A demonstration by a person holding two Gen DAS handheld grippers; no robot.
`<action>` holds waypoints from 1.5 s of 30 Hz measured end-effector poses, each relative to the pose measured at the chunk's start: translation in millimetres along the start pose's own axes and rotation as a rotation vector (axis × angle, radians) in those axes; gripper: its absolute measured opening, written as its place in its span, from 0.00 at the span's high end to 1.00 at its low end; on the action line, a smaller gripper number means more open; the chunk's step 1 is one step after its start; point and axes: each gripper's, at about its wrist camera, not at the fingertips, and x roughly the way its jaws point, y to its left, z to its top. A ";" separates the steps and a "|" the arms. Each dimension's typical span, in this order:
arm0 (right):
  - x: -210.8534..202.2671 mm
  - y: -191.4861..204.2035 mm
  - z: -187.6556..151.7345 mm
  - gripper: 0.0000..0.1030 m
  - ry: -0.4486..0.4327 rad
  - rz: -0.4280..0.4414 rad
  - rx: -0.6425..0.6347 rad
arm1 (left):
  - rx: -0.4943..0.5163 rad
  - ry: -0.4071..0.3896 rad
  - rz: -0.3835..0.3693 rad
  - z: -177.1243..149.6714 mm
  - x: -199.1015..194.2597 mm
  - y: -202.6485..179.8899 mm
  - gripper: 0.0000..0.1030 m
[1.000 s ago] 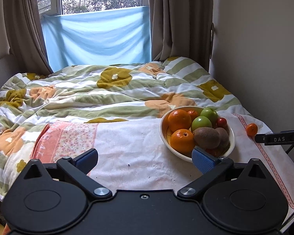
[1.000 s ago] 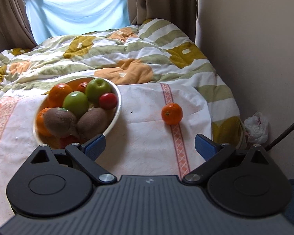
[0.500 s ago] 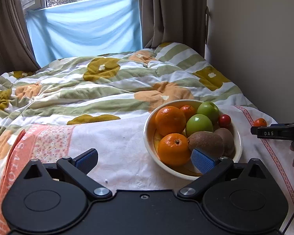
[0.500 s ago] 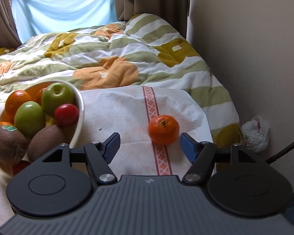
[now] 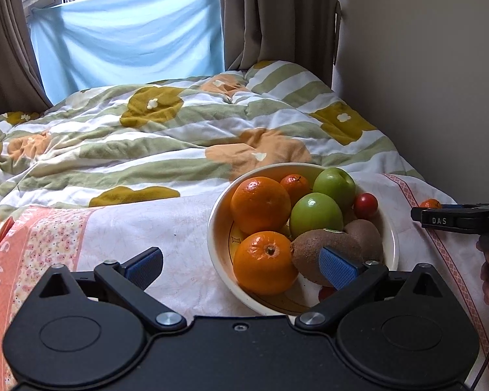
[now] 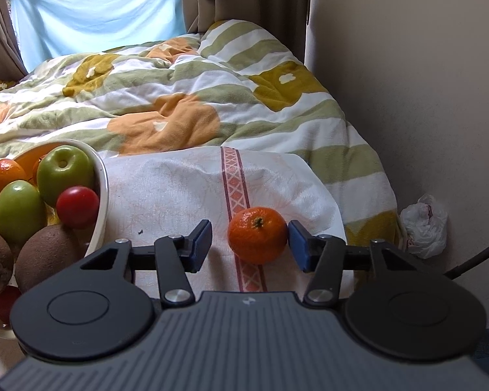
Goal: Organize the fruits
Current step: 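Close the right tool around the small mandarin, then carry the mandarin over the cream bowl with the right tool, then open the right tool to drop the mandarin into the bowl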
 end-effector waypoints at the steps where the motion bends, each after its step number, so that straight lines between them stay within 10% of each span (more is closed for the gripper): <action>1: 0.6 0.2 -0.1 0.45 0.000 -0.004 -0.006 | -0.005 0.004 0.001 -0.6 0.5 0.8 0.00; 30: -50.1 88.1 25.6 0.46 -0.070 0.376 -0.063 | -0.048 -0.006 0.050 -11.3 -17.7 21.1 0.00; 45: -59.5 90.7 23.2 0.21 -0.096 0.376 -0.062 | -0.065 -0.019 0.055 -12.7 -25.8 28.2 0.00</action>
